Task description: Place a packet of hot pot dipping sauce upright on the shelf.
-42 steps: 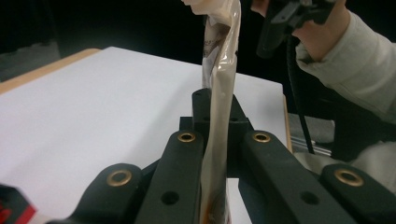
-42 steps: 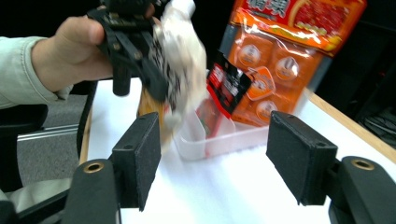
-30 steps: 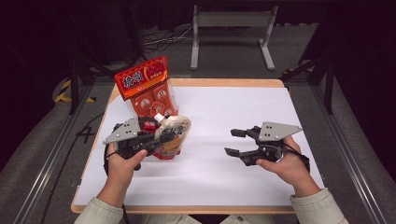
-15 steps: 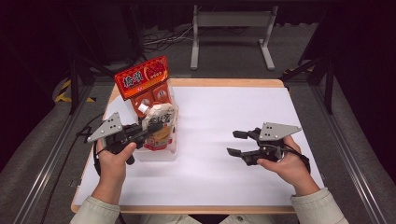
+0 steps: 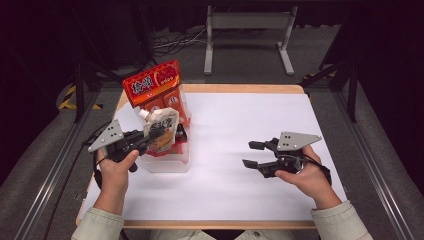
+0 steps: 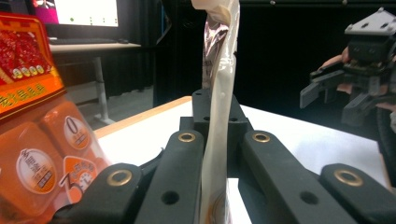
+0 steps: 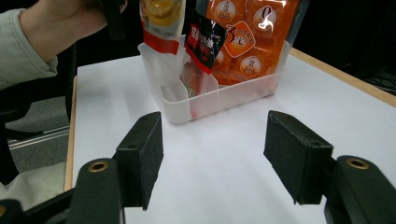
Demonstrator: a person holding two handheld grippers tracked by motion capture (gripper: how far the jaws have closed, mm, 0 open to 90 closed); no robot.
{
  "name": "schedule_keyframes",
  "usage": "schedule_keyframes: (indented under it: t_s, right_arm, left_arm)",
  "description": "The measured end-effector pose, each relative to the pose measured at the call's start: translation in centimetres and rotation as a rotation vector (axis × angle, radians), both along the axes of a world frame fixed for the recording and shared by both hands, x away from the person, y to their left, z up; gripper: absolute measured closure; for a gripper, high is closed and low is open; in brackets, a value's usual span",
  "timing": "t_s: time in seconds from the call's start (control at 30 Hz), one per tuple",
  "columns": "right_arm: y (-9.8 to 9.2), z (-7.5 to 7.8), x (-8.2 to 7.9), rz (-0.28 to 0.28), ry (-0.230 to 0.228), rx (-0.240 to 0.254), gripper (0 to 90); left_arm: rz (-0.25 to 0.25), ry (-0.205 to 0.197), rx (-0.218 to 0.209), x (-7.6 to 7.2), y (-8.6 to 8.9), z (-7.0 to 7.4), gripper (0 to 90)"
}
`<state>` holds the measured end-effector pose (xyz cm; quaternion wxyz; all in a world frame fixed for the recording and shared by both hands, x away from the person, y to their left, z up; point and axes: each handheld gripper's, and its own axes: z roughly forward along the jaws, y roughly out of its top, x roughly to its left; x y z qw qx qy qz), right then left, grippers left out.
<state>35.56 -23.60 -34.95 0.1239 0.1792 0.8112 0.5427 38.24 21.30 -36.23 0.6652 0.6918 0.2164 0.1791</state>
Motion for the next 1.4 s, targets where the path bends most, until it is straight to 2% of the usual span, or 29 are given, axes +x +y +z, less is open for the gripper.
schedule_keyframes:
  t_s: [0.23,0.33,0.47,0.67,0.8,0.9,1.0,1.27,1.4]
  right_arm:
    - [0.0,-0.1,0.0,0.004,0.008,0.003,37.8]
    - [0.0,-0.2,0.1,0.001,0.009,0.005,37.8]
    - [0.0,-0.2,0.1,0.002,0.012,0.007,37.9]
    - [-0.1,-0.2,0.2,-0.001,0.01,0.009,37.8]
    - [-0.1,-0.3,0.3,-0.005,0.012,0.011,37.5]
    - [-0.1,-0.3,0.3,-0.004,0.014,0.015,36.9]
    - [0.0,-0.4,0.3,-0.004,0.015,0.012,36.9]
    - [0.4,-0.4,0.5,0.006,0.013,0.01,36.6]
    - [0.8,-0.5,0.6,0.02,0.014,0.007,36.3]
  left_arm:
    - [-0.036,0.03,-0.028,0.5,0.3,-1.2,88.2]
    - [-0.047,0.048,-0.012,0.5,0.1,-1.5,88.1]
    - [-0.074,0.062,-0.015,0.5,0.1,-1.7,88.0]
    - [-0.098,0.114,-0.007,0.4,0.3,-1.9,87.4]
    - [-0.111,0.149,-0.017,0.4,0.6,-2.4,86.9]
    - [-0.103,0.175,-0.027,0.5,0.8,-2.9,86.5]
    - [-0.103,0.196,-0.014,0.5,0.8,-3.0,86.2]
    - [-0.077,0.222,0.011,0.1,1.4,-3.3,83.6]
    - [-0.039,0.225,0.072,-0.4,1.7,-3.3,82.0]
